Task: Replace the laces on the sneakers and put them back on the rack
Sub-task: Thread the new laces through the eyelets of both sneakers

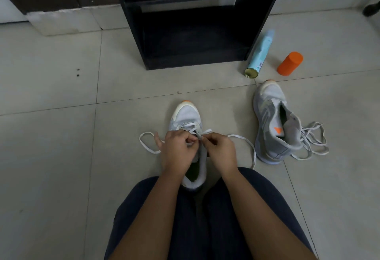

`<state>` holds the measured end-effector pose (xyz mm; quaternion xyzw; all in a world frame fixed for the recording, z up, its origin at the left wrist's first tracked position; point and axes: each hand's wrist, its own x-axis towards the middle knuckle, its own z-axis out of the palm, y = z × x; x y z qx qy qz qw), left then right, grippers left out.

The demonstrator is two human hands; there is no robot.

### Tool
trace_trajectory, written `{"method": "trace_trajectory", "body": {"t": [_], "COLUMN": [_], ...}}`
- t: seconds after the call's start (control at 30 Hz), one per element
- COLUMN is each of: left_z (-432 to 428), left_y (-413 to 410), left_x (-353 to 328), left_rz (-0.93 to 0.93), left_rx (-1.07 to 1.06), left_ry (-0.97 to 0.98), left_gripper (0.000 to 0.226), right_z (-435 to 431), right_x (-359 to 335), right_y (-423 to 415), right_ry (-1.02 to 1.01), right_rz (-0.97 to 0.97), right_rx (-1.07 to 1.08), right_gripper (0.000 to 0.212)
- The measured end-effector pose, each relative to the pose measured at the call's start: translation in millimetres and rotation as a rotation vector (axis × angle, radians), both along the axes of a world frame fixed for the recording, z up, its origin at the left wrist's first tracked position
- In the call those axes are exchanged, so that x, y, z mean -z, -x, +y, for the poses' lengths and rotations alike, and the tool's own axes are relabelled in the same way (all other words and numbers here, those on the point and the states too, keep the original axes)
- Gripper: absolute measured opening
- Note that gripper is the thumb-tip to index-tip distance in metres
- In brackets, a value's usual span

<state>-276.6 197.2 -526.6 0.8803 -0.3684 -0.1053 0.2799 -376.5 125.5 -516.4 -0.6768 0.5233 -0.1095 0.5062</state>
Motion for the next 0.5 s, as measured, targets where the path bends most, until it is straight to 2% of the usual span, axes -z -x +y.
{"method": "trace_trajectory", "body": {"t": [0.07, 0.23, 0.3, 0.4, 0.5], "left_z": [-1.8, -2.9, -1.5, 0.8, 3.6], "left_y": [0.6, 1.4, 0.0, -3.6, -7.2], "left_x": [0.1, -0.5, -1.2, -4.1, -4.6], "left_rz": [0.009, 0.023, 0.018, 0.002, -0.051], "left_rx": [-0.014, -0.012, -0.002, -0.078, -0.227], "left_ry": [-0.002, -0.022, -0.028, -0.065, -0.014], "left_gripper": [0.01, 0.005, 0.004, 0.032, 0.044], "right_z": [-0.7, -2.8, -1.9, -9.1, -37.0], "right_x": [-1.2, -11.8, -10.1, -5.3, -11.2], "right_y": [-0.3, -4.4, -7.2, -8.9, 4.1], "right_ry": [-0.084, -0.534, -0.573, -0.552, -0.548], "right_rz": [-0.037, -0.298, -0.308, -0.341, -0.73], "right_rx": [0.026, 0.266, 0.289, 0.423, 0.847], "right_gripper": [0.021, 0.021, 0.019, 0.016, 0.022]}}
